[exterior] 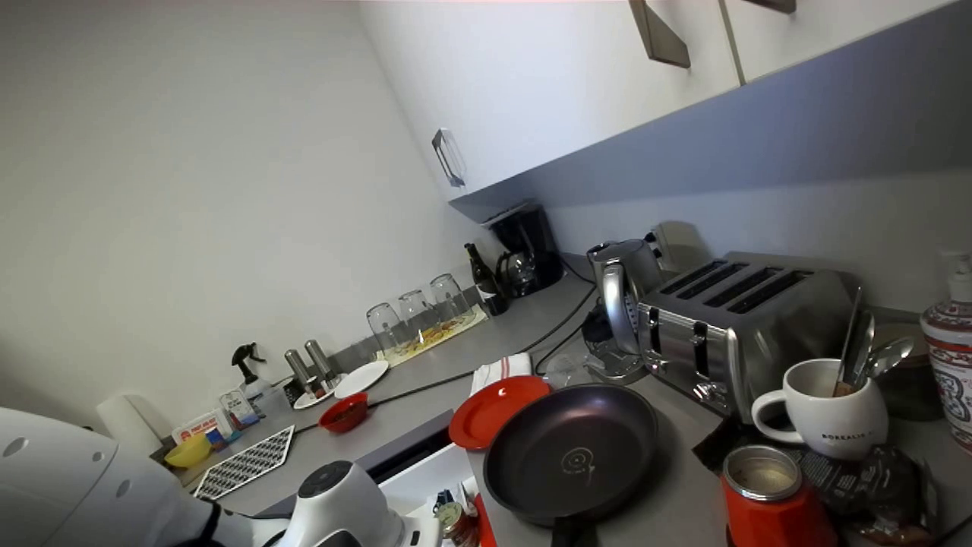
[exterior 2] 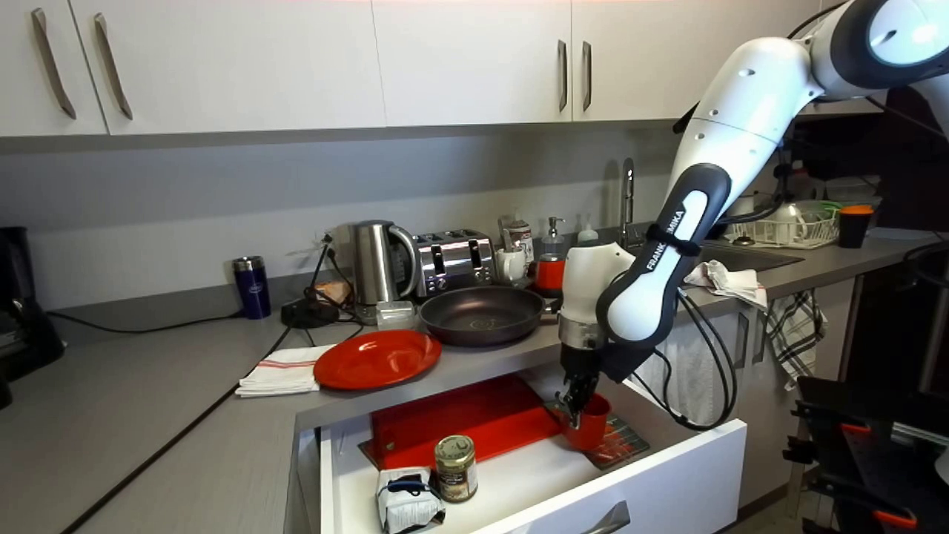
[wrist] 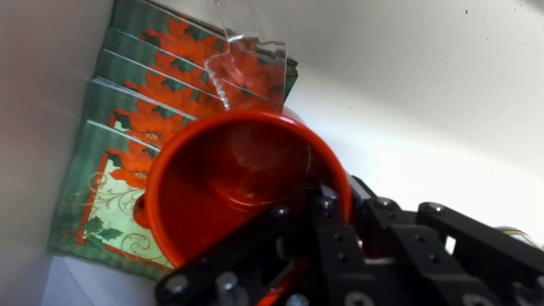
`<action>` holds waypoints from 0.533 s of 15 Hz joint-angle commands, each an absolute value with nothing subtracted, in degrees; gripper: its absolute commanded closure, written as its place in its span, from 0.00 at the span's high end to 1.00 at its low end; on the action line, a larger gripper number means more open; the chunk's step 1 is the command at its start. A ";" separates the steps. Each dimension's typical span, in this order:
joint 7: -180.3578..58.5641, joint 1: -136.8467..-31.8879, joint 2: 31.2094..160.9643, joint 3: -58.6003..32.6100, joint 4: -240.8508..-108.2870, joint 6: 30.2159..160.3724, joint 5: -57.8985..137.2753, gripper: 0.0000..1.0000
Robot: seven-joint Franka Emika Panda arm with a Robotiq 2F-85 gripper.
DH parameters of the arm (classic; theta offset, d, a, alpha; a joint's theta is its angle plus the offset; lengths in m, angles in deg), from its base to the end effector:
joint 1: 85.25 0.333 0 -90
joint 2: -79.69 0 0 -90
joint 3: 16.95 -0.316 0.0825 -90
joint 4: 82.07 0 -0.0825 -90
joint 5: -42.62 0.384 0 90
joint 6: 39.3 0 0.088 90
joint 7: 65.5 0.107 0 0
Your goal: Pick up the red cup and put it in the drawer
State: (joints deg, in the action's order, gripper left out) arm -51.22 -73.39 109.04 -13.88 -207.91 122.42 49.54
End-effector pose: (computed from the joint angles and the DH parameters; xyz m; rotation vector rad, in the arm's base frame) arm 0.5567 0.0792 0.1582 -3.0801 0.3090 -0.1700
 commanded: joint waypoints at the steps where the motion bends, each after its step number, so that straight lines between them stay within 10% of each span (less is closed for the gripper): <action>1: -49.32 -74.11 110.39 -15.02 -206.19 120.70 49.35 0.05; 8: -49.87 -75.73 111.24 -16.81 -204.49 118.82 50.36 0.06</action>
